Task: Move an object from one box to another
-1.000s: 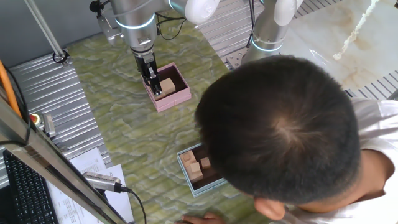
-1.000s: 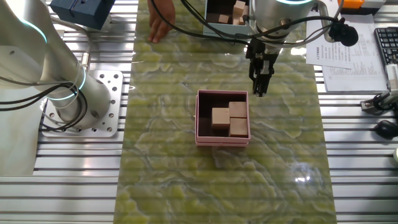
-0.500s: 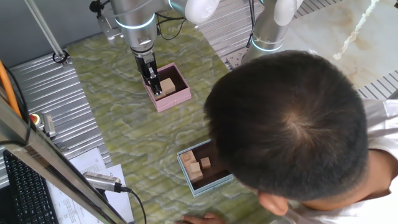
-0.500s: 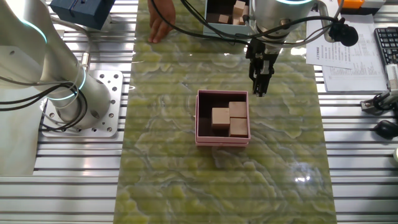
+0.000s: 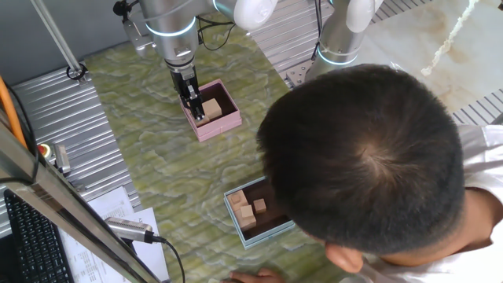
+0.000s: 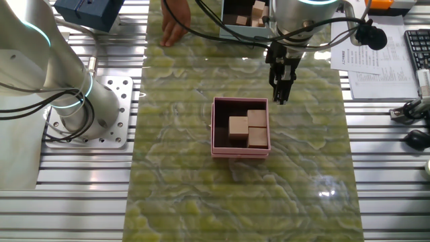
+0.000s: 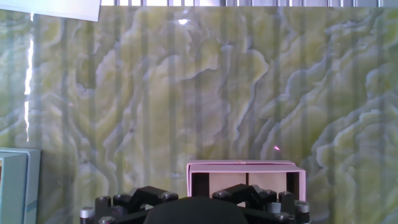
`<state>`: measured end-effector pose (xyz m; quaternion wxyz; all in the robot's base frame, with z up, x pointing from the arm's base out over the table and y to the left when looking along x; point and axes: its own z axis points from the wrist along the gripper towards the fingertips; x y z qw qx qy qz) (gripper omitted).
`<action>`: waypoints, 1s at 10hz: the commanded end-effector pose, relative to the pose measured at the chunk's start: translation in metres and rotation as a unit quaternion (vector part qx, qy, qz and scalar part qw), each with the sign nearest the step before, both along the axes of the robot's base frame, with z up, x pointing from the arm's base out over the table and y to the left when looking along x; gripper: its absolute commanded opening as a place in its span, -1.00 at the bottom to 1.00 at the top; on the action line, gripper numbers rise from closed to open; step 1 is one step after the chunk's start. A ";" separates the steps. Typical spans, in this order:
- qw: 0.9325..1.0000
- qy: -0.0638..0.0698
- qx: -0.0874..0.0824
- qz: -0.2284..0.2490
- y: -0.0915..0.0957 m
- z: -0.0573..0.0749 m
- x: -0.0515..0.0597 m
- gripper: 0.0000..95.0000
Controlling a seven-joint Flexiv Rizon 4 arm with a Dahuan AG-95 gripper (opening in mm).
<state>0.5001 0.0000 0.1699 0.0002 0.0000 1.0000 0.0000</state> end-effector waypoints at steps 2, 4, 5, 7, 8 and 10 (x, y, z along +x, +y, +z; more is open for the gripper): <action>0.999 0.033 -0.025 -0.016 0.000 0.000 0.000 -1.00; 0.999 0.033 -0.025 -0.016 0.000 0.000 0.000 -1.00; 0.999 0.034 -0.026 -0.016 0.000 0.000 0.000 -1.00; 0.999 0.034 -0.029 -0.015 0.000 -0.001 -0.002 -1.00; 0.999 0.034 -0.030 -0.013 -0.001 -0.002 -0.005 -1.00; 0.999 0.033 -0.030 -0.008 -0.003 -0.005 -0.013 -1.00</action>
